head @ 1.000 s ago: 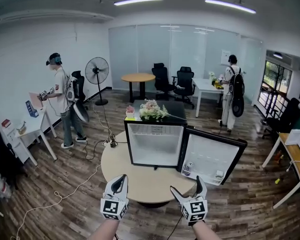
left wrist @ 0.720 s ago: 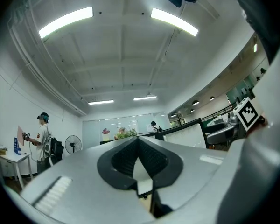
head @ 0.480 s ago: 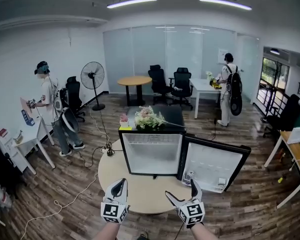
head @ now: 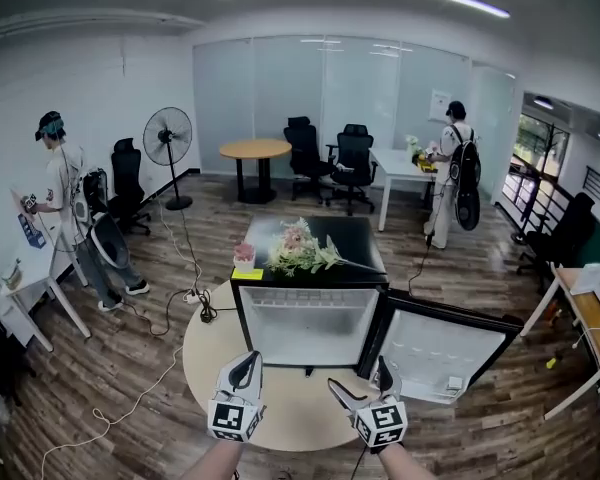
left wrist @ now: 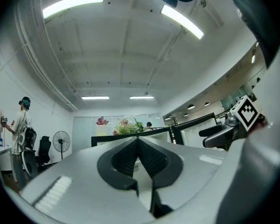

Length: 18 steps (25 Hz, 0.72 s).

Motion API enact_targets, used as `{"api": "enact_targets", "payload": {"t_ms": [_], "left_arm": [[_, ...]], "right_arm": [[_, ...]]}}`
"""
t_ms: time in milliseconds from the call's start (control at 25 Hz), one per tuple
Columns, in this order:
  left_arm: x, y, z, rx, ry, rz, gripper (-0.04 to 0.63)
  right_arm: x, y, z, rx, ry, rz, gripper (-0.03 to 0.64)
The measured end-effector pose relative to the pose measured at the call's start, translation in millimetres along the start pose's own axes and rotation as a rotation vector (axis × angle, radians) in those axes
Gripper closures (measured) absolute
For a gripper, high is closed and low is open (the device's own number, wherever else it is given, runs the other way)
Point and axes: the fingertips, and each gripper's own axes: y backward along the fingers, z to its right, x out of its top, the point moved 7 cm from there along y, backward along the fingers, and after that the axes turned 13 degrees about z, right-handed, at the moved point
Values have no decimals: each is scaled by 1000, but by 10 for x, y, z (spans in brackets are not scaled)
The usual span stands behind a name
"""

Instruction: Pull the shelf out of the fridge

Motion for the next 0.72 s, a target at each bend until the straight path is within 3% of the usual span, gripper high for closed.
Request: {"api": "enact_targets", "payload": {"t_ms": [720], "left_arm": [[-781,-924,-759,-122,63,22,597]], "right_arm": [[-348,-1194,143,-117,47,-39,75]]}}
